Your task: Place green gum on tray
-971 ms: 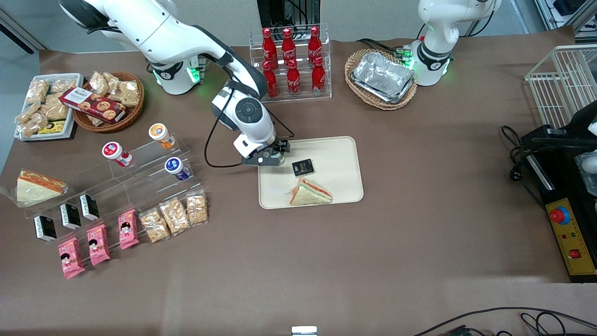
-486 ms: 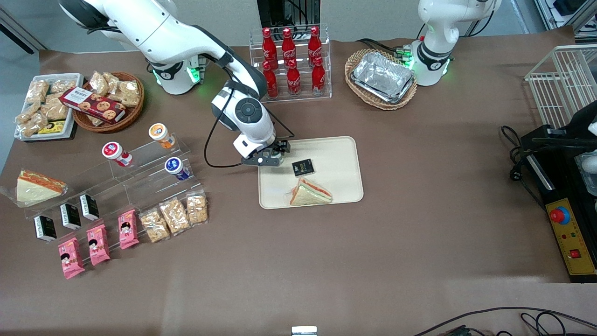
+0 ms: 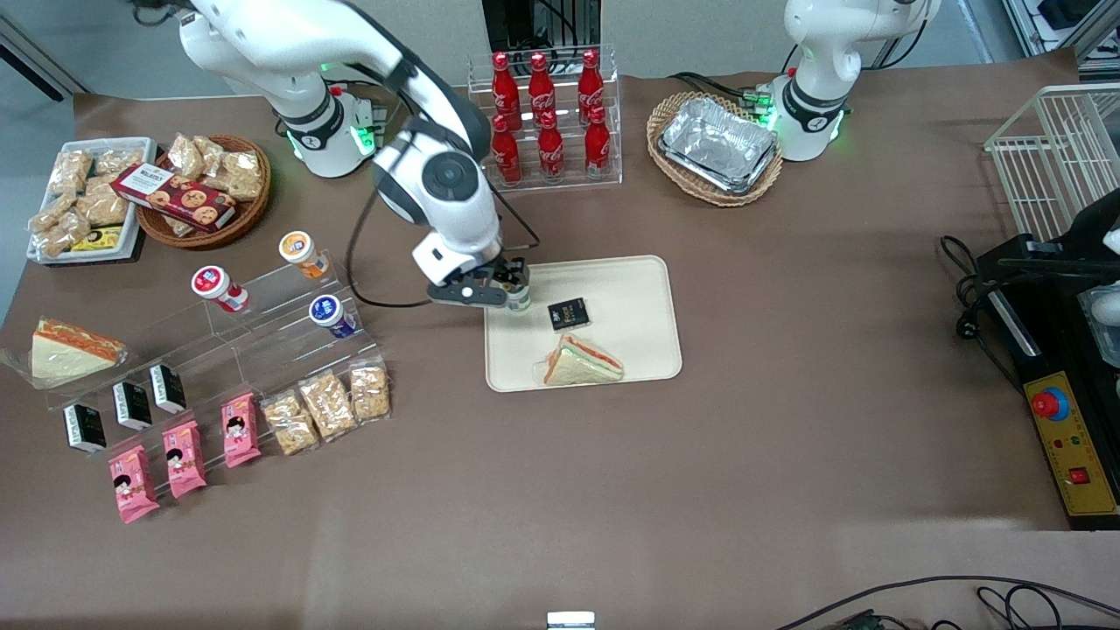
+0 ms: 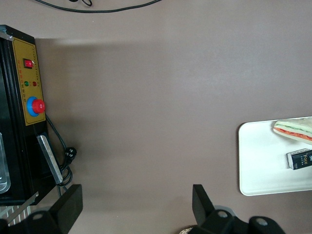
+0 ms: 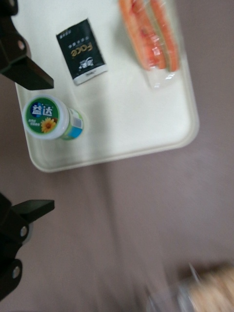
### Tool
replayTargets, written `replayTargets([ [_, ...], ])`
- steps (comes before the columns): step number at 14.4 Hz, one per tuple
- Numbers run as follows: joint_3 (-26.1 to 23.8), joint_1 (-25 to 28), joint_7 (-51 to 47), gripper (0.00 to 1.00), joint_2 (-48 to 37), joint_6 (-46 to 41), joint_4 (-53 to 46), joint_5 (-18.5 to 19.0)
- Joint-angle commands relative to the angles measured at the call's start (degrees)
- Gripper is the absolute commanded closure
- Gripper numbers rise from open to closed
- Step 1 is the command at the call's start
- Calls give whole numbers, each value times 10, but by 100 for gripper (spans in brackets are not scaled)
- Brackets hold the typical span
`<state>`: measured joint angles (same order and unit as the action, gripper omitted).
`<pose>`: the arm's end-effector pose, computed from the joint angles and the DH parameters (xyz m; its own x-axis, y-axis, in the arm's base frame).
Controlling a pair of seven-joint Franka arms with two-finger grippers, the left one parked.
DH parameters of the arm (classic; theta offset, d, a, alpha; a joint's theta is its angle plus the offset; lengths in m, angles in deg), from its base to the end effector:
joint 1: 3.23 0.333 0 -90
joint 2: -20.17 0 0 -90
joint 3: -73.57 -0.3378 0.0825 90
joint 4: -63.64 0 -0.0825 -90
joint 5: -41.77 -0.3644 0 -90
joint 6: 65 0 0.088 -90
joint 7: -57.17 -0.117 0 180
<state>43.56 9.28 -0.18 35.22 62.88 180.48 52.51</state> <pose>0.4348 0.3740 0.3519 0.9881 -0.1535 -0.0039 -0.1533 -0.9877 0.0321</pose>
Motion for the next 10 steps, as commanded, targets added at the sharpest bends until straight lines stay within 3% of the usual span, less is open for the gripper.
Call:
replayTargets([
  [1, -3, -36, 60, 0, -42, -133, -72, 7],
  [5, -3, -95, 157, 0, -42, -240, -176, -33],
  [10, -3, -178, 267, 0, -68, -285, -201, -33],
])
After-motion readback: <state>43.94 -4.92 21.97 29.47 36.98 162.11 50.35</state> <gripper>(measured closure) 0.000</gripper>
